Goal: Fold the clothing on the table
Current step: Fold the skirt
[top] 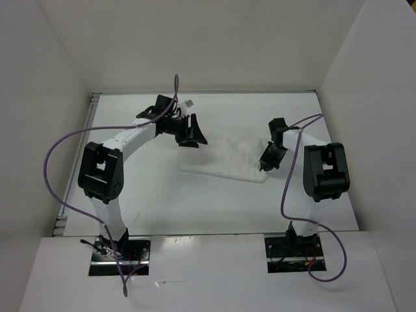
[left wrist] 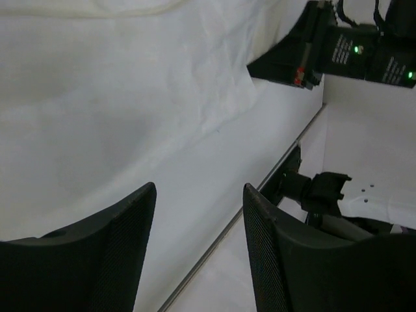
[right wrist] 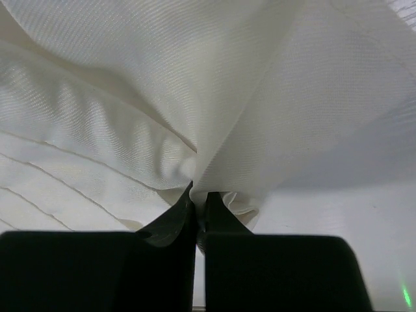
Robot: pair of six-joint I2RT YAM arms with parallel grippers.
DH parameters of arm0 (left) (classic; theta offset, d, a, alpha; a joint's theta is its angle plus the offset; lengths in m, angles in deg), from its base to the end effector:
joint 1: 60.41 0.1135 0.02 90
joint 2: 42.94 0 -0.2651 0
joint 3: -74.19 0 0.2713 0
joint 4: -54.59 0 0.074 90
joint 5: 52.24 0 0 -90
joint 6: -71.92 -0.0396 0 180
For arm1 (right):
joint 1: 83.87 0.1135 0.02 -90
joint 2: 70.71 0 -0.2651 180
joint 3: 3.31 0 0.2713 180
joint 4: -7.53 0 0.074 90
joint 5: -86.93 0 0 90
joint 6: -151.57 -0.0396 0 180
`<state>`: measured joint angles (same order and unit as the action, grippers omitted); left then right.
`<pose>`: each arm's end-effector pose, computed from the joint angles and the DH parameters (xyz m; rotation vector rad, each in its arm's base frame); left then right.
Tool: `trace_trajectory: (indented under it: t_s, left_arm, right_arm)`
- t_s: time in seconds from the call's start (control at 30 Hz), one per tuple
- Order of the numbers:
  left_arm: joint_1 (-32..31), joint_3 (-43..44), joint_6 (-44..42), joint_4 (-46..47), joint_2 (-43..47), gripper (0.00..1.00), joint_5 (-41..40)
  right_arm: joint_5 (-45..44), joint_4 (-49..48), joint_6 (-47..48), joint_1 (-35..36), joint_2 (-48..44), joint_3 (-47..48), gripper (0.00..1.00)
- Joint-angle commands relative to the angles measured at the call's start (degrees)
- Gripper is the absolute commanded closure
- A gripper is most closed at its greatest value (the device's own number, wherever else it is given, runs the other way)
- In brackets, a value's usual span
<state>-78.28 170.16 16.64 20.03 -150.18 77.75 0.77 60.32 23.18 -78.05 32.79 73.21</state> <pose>0.4084 -0.1584 0.2388 -0.0011 2.4922 -1.2474 0.3418 0.0375 0.1365 0.8313 2.8775 0.1939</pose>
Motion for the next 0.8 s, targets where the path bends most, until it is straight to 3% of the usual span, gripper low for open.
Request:
trace_trajectory:
  t_s: [0.0,0.17,0.2,0.3,0.33,0.4,0.77]
  left_arm:
    - [-4.62,3.97,-5.79,-3.86,1.08,0.36,3.61]
    - [-10.51,6.98,-11.34,-8.45,-4.20,0.47,-5.07]
    - [-11.13,6.98,-11.34,-8.45,-4.90,0.57,-5.79]
    - [-12.45,6.98,-10.56,-6.88,-8.33,0.75,-5.80]
    - [-12.45,6.98,-9.94,-6.18,-9.90,0.88,-5.80]
    - [-12.45,7.59,-8.10,-4.86,-11.05,0.98,-7.37]
    - [-13.07,13.56,-5.28,-3.71,-17.83,1.00,-5.28]
  right_arm:
    - [0.91,-3.71,1.13,-0.29,1.97,-0.46,1.00]
    - [2.14,-4.24,1.65,-0.29,0.30,-0.46,1.00]
    - [2.75,-4.24,2.26,-0.29,0.30,-0.46,1.00]
    - [2.76,-4.24,2.79,-0.29,0.82,0.06,1.00]
    - [3.36,-4.24,2.80,-0.29,0.82,0.58,1.00]
    - [3.37,-4.24,2.80,-0.29,0.82,0.59,1.00]
    - [4.43,-3.71,3.85,-0.29,0.82,0.06,1.00]
